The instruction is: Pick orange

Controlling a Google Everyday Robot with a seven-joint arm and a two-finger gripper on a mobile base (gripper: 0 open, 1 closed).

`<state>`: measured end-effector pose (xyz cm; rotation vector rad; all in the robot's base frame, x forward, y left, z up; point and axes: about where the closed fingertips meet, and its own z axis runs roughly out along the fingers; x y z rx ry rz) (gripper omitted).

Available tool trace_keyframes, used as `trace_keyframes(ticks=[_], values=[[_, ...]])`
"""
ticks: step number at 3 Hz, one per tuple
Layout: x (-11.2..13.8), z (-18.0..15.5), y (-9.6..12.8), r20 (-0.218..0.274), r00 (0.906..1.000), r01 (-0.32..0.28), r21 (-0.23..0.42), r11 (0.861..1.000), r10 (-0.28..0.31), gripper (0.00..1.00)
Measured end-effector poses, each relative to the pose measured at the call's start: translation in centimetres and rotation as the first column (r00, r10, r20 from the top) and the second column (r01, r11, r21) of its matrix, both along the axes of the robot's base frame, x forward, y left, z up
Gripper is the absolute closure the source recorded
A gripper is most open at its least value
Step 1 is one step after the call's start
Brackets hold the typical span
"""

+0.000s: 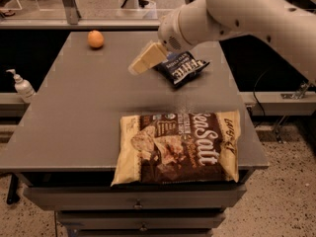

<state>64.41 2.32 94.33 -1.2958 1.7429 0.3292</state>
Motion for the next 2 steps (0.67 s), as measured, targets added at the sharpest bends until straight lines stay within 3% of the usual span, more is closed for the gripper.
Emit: trace_keyframes(ticks=[1, 2], values=[[3.8, -0.8, 2.3, 0.007, 0.9989, 0.044, 0.119, 0.992, -0.046, 0.0], [7.4, -1.0, 4.8, 0.011, 0.9974, 0.068, 0.181, 0.981, -0.072, 0.0]])
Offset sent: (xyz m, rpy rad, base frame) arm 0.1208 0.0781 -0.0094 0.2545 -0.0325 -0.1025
